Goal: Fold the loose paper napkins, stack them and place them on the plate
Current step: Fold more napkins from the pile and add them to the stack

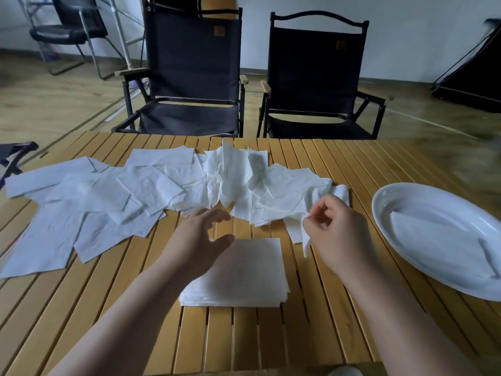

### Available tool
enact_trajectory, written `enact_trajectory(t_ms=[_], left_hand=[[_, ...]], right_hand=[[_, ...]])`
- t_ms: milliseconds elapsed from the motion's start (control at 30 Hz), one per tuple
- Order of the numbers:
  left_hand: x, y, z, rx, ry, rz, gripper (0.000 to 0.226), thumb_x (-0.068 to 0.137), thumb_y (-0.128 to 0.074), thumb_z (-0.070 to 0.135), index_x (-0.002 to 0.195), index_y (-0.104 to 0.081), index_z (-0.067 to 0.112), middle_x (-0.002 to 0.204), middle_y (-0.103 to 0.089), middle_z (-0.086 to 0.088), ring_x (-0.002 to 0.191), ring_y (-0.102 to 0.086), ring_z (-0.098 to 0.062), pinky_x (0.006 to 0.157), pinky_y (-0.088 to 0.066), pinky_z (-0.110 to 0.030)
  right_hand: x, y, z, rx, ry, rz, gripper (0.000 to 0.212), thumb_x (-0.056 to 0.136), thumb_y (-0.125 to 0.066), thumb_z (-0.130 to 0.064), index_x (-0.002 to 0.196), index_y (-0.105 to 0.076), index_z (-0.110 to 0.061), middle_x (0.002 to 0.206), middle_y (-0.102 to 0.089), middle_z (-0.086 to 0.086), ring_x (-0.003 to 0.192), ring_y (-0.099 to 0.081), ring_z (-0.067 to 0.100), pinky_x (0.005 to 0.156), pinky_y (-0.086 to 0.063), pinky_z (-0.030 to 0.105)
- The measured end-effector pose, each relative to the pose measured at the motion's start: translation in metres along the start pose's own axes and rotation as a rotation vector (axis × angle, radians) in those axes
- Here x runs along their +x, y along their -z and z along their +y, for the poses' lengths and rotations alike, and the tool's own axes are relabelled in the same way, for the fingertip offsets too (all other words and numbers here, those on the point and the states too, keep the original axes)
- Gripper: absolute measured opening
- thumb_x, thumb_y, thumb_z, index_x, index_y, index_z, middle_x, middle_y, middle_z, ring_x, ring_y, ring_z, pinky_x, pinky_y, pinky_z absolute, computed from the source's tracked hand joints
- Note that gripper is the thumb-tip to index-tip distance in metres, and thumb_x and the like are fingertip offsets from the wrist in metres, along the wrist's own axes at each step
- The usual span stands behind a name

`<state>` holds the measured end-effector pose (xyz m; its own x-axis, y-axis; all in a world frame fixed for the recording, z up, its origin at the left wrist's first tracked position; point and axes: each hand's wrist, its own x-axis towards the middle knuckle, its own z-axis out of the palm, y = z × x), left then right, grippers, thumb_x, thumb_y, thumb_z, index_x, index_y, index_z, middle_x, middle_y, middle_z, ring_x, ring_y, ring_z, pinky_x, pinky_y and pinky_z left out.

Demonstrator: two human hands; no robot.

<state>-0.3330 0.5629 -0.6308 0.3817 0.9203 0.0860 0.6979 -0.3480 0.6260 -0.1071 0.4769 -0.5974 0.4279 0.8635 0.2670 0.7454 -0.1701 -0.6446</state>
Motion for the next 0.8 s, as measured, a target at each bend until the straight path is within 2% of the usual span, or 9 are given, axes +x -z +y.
enact_trajectory(t_ms=[67,133,267,367,433,500,600,667,800], left_hand=[[0.0,0.002,0.0,-0.025,-0.013,0.011,0.05,0.089,-0.07,0.037,0.136,-0.052,0.034,0.138,-0.053,0.01,0.121,-0.051,-0.01,0.089,-0.04,-0.024],[-0.001,0.005,0.002,-0.045,-0.039,0.019,0.061,0.088,-0.07,0.037,0.143,-0.044,0.034,0.145,-0.047,0.011,0.128,-0.047,-0.01,0.096,-0.042,-0.027],[-0.004,0.011,0.012,-0.176,-0.083,-0.032,0.073,0.082,-0.075,0.042,0.146,-0.039,0.038,0.137,-0.041,0.023,0.124,-0.039,0.002,0.1,-0.041,-0.027],[-0.002,0.014,0.013,-0.283,-0.071,-0.031,0.039,0.084,-0.074,0.042,0.121,-0.063,0.041,0.12,-0.063,0.022,0.11,-0.055,0.006,0.091,-0.048,-0.027],[-0.001,0.019,0.015,-0.359,-0.041,-0.01,0.012,0.087,-0.071,0.038,0.099,-0.073,0.037,0.092,-0.071,0.02,0.086,-0.063,0.009,0.072,-0.048,-0.019],[-0.002,0.027,0.018,-0.463,0.009,-0.003,0.007,0.09,-0.07,0.031,0.093,-0.076,0.028,0.078,-0.072,0.017,0.072,-0.064,0.007,0.062,-0.044,-0.01],[-0.005,0.039,0.017,-0.701,0.124,-0.126,0.014,0.091,-0.069,0.025,0.097,-0.077,0.015,0.087,-0.077,0.003,0.082,-0.073,-0.011,0.077,-0.055,-0.024],[-0.008,0.045,0.014,-0.772,0.193,-0.21,0.02,0.093,-0.065,0.024,0.102,-0.075,0.009,0.097,-0.077,-0.007,0.093,-0.073,-0.023,0.087,-0.058,-0.036],[-0.01,0.049,0.006,-0.723,0.282,-0.26,0.019,0.095,-0.062,0.025,0.102,-0.074,0.013,0.097,-0.077,-0.005,0.094,-0.073,-0.023,0.085,-0.059,-0.04]], right_hand=[[-0.004,-0.002,-0.012,0.128,0.027,-0.046,0.011,0.082,-0.066,-0.026,0.079,-0.057,-0.021,0.085,-0.07,-0.017,0.077,-0.062,-0.012,0.055,-0.043,0.007],[-0.007,-0.004,-0.023,0.253,0.021,-0.113,0.01,0.084,-0.064,-0.021,0.078,-0.056,-0.019,0.099,-0.071,-0.019,0.089,-0.064,-0.007,0.062,-0.045,0.009],[-0.008,-0.008,-0.04,0.512,0.002,-0.218,0.011,0.09,-0.058,-0.007,0.081,-0.053,-0.009,0.092,-0.074,-0.016,0.049,-0.052,-0.003,0.049,-0.037,0.008],[-0.008,-0.009,-0.042,0.587,-0.006,-0.214,0.012,0.087,-0.06,-0.023,0.082,-0.057,-0.012,0.064,-0.061,-0.014,0.054,-0.044,0.005,0.054,-0.037,0.019],[-0.007,-0.01,-0.04,0.613,-0.034,-0.19,0.01,0.086,-0.06,-0.027,0.082,-0.059,-0.018,0.061,-0.056,-0.009,0.061,-0.049,0.01,0.061,-0.042,0.029],[-0.004,-0.01,-0.035,0.622,-0.077,-0.134,0.009,0.092,-0.065,-0.022,0.084,-0.063,-0.023,0.066,-0.064,-0.008,0.069,-0.06,0.015,0.067,-0.049,0.038],[-0.001,-0.009,-0.028,0.651,-0.126,-0.122,0.008,0.093,-0.067,-0.02,0.093,-0.067,-0.029,0.082,-0.075,-0.004,0.084,-0.07,0.025,0.073,-0.055,0.045],[0.001,-0.008,-0.026,0.697,-0.15,-0.194,0.017,0.092,-0.069,-0.018,0.104,-0.067,-0.028,0.09,-0.077,-0.002,0.088,-0.073,0.02,0.073,-0.055,0.038],[0.003,-0.013,-0.017,0.647,-0.226,-0.264,0.016,0.088,-0.073,-0.019,0.103,-0.071,-0.024,0.094,-0.078,-0.004,0.092,-0.074,0.016,0.086,-0.058,0.043]])
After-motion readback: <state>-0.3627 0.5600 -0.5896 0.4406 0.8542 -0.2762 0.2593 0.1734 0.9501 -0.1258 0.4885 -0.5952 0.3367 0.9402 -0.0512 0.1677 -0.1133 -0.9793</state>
